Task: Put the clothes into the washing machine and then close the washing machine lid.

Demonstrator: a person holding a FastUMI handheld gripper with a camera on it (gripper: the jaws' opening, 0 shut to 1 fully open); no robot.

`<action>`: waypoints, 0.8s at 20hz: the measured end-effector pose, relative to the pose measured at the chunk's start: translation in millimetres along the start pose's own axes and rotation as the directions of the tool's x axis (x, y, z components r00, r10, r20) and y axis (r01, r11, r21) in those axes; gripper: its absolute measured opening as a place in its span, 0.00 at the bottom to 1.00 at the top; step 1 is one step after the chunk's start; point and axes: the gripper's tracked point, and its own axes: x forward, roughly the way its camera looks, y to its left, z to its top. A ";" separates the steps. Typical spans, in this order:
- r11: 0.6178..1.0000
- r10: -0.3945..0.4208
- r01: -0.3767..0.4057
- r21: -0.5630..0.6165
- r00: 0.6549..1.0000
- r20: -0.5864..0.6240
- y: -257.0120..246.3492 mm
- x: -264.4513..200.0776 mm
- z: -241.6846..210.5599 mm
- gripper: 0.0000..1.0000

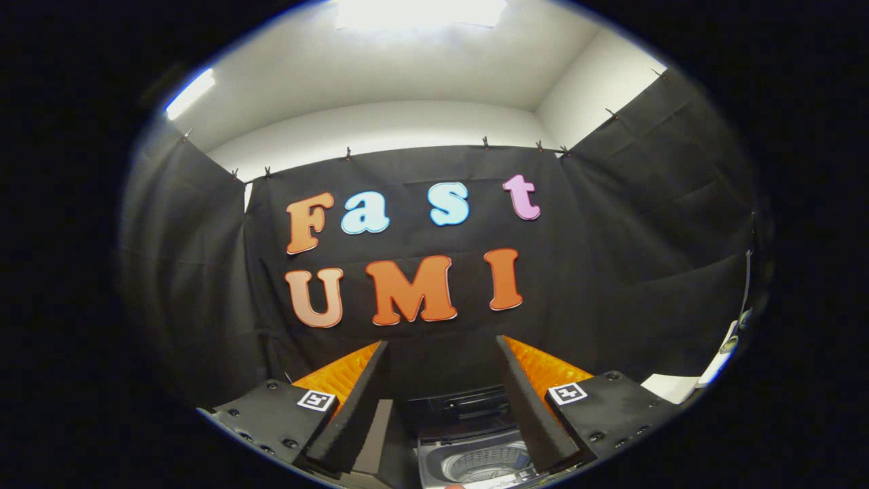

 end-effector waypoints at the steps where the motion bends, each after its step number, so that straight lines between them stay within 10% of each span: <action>1: 0.999 0.034 -0.034 0.012 0.999 -0.010 20.0 4.5 -4.8 0.98; 10: 0.945 0.326 -0.317 0.084 0.934 -0.144 183.6 33.7 -74.5 0.98; 16: 0.921 0.388 -0.366 0.131 0.892 -0.232 247.0 51.5 -123.7 0.98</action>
